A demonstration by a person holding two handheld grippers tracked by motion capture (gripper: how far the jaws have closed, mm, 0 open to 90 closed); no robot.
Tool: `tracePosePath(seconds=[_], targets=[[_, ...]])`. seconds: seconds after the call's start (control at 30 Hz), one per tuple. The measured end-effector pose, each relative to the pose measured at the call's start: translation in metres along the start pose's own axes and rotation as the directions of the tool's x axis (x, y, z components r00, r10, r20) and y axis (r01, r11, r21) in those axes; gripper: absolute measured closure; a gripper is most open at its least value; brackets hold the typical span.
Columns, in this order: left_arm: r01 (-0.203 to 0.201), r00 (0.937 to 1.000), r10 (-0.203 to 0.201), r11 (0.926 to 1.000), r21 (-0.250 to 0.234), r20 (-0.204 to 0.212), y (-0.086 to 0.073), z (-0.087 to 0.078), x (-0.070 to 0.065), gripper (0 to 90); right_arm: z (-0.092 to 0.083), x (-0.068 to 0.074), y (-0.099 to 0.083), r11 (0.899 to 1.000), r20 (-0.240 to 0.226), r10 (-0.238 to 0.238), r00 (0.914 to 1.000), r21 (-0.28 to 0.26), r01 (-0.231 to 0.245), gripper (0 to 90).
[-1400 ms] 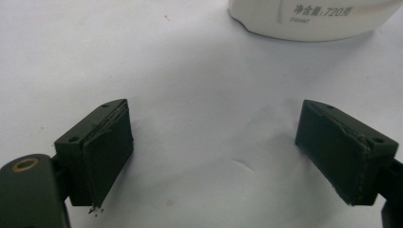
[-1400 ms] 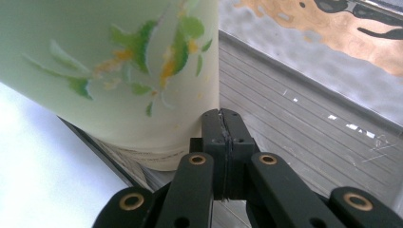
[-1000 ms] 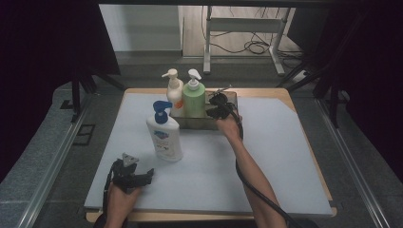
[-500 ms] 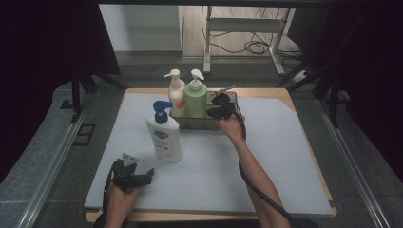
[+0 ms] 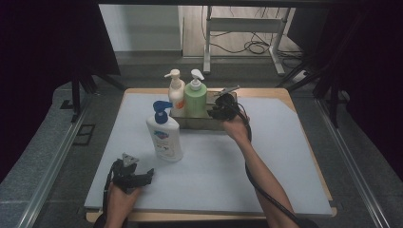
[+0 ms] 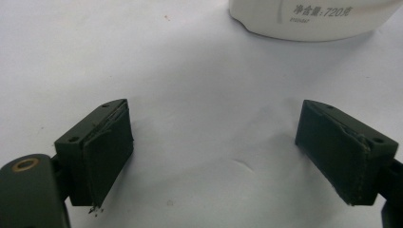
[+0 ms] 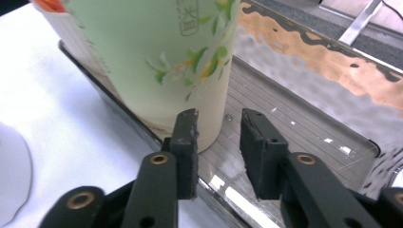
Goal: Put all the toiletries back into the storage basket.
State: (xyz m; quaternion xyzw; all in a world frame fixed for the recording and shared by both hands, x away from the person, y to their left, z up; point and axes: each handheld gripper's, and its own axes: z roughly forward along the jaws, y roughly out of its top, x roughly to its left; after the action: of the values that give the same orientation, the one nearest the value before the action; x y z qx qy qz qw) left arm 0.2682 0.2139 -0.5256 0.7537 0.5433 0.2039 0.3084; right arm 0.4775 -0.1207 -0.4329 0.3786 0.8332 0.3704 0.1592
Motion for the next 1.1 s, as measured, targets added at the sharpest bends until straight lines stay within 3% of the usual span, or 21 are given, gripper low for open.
tracePosePath(seconds=[0.47,0.57,1.1], targets=[[0.000,1.0000,0.000,1.0000,0.002,0.000,0.000,0.000,0.000,11.7,-0.024,0.009,-0.008,0.997,-0.028,-0.067,0.9973,-0.038,0.066,37.8],[-0.002,1.0000,0.002,1.0000,0.002,-0.002,0.000,0.000,0.000,11.7,-0.028,0.012,-0.011,0.995,-0.014,-0.090,0.9958,-0.035,0.090,31.7],[-0.010,1.0000,0.010,0.9999,-0.003,-0.001,0.000,-0.001,-0.001,13.3,-0.053,0.026,-0.035,0.986,-0.013,-0.164,0.9864,-0.023,0.164,14.0]])
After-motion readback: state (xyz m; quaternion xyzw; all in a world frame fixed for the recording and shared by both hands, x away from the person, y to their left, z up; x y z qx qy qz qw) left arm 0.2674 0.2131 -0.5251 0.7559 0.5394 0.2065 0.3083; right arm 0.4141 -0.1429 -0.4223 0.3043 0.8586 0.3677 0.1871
